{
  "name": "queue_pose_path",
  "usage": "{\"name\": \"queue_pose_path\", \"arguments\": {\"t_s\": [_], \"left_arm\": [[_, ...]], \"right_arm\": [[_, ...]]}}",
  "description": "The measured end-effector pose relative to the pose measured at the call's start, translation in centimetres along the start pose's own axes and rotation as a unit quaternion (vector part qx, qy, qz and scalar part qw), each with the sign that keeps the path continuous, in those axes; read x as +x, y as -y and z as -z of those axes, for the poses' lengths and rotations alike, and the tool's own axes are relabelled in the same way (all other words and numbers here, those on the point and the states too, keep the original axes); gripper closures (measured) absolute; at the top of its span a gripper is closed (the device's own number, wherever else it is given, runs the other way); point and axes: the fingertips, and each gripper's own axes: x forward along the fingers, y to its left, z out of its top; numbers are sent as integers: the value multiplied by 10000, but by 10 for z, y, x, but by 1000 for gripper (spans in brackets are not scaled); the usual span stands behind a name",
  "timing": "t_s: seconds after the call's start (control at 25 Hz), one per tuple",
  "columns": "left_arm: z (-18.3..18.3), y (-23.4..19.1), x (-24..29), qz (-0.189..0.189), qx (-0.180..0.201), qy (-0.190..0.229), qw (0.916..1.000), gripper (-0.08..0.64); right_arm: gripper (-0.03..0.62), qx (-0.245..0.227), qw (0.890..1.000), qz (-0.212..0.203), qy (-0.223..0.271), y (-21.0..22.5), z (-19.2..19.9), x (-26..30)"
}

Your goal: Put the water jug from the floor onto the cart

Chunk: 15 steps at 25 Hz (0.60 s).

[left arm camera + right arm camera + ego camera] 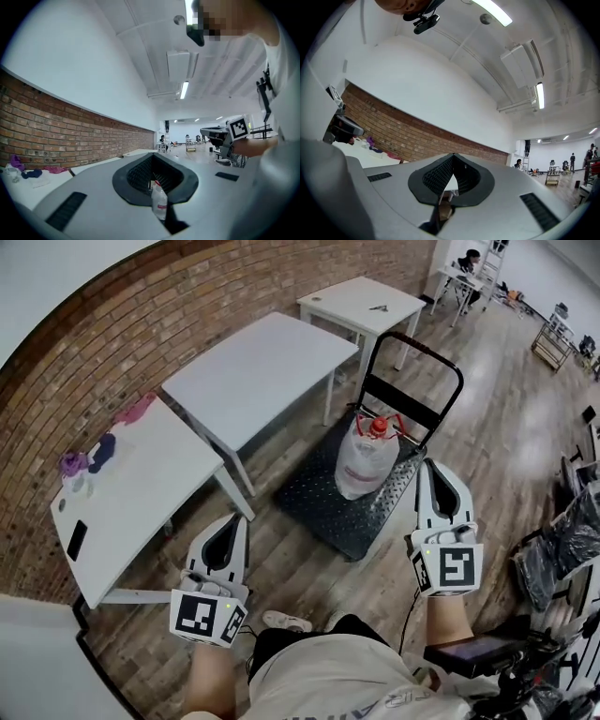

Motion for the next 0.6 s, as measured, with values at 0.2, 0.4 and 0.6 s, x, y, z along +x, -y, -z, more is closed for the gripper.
{"name": "queue_pose_path", "arguments": {"t_s": [0.2, 0.4, 0.6], "left_arm": [[-10, 60, 14, 338, 180, 16, 9993, 558], [-17, 103, 28, 711, 310, -13, 9970, 558], [-21, 129, 47, 1038, 419, 12, 9937, 558]], "right_arm": [[588, 169, 9992, 299, -187, 47, 12, -49], [588, 207, 9982, 494, -280, 74, 18, -79], [588, 154, 9963, 734, -421, 97, 25, -104]]}}
